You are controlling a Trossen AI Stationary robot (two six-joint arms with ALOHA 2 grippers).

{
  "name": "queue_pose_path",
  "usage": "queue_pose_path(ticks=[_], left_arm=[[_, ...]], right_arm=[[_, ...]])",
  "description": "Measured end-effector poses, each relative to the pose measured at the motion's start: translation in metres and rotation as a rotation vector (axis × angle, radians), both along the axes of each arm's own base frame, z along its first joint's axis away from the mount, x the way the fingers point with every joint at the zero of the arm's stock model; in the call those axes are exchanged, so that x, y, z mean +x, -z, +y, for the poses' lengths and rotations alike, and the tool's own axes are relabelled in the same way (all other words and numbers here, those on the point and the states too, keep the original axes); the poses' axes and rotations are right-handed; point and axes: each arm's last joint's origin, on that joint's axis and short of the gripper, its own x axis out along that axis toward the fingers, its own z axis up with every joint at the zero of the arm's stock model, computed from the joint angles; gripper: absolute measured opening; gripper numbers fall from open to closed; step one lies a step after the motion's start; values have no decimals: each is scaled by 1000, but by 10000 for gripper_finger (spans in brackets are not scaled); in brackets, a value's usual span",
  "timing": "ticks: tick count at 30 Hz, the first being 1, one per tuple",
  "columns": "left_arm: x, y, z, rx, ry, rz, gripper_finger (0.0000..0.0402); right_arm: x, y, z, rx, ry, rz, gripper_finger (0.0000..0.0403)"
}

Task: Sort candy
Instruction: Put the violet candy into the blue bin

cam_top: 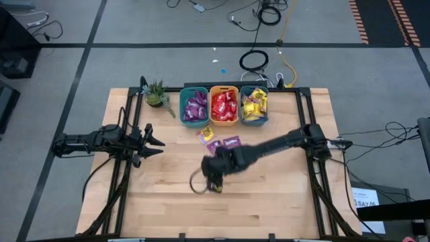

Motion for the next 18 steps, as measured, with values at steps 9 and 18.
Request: queue_pose_path(ticks=[9,18], left_arm=[[0,0,0,0,0,1,142],[0,0,0,0,0,2,142]], right_arm=[[-16,88,26,-38,124,-110,206],[-4,134,29,-60,117,-143,192]])
